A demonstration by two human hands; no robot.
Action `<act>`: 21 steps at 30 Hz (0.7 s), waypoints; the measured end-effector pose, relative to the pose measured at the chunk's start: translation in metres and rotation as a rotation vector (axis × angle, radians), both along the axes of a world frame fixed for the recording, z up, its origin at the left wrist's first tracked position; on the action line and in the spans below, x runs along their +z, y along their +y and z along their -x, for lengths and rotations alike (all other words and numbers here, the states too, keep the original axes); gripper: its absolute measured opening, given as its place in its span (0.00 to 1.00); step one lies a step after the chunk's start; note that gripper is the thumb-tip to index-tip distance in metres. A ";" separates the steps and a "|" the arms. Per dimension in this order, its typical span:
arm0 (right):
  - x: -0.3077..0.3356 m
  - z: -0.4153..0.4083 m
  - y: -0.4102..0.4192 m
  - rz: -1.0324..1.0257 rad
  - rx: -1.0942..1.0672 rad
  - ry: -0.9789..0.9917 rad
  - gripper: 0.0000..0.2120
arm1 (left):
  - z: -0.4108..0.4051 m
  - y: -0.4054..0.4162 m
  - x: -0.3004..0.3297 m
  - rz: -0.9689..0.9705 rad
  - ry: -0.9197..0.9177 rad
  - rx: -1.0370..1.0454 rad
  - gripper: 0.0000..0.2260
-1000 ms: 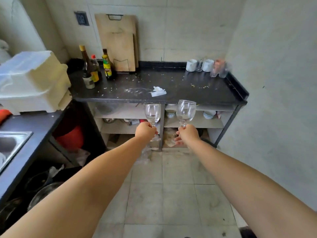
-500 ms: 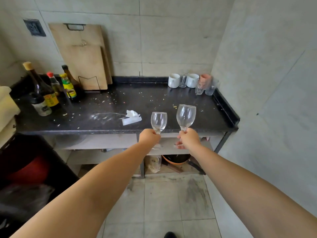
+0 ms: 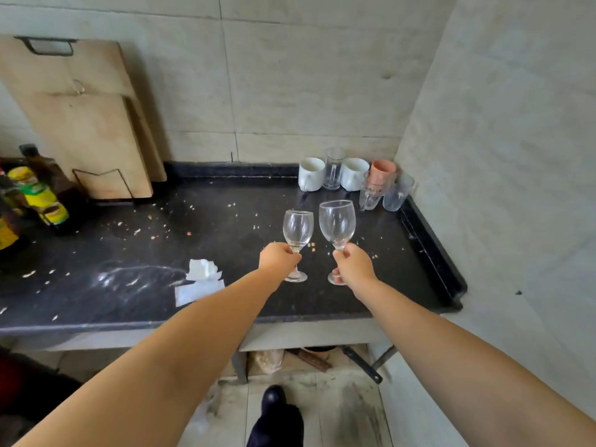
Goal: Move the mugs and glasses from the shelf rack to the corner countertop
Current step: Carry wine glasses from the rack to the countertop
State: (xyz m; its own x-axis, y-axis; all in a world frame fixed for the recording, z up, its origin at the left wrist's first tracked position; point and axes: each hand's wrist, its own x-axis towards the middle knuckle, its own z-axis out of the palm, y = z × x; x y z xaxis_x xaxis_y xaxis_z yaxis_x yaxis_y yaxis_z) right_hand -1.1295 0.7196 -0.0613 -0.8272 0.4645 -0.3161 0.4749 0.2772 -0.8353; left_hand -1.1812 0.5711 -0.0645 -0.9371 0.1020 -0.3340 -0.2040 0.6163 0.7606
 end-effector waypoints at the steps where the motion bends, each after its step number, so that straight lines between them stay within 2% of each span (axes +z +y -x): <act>1: -0.005 0.014 0.006 -0.036 0.007 -0.001 0.11 | 0.013 0.005 -0.003 -0.004 0.000 -0.001 0.14; 7: -0.025 0.131 0.047 -0.112 -0.051 -0.069 0.13 | 0.132 0.050 -0.017 -0.039 -0.041 -0.059 0.14; 11: -0.039 0.172 0.066 0.000 -0.150 -0.080 0.12 | 0.178 0.072 -0.029 -0.032 -0.039 -0.086 0.07; 16: -0.060 0.212 0.096 0.109 -0.206 -0.079 0.10 | 0.215 0.099 -0.051 -0.026 -0.023 -0.059 0.07; 21: -0.079 0.252 0.119 0.176 -0.185 -0.076 0.06 | 0.246 0.128 -0.072 -0.066 -0.106 0.016 0.11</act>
State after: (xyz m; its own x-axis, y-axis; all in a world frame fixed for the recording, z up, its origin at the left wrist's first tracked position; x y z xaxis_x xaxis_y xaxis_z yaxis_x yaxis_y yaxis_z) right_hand -1.3815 0.8384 -0.1406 -0.7041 0.5379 -0.4635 0.5676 0.0340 -0.8226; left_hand -1.4267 0.6989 -0.1370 -0.8984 0.1119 -0.4246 -0.2953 0.5619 0.7727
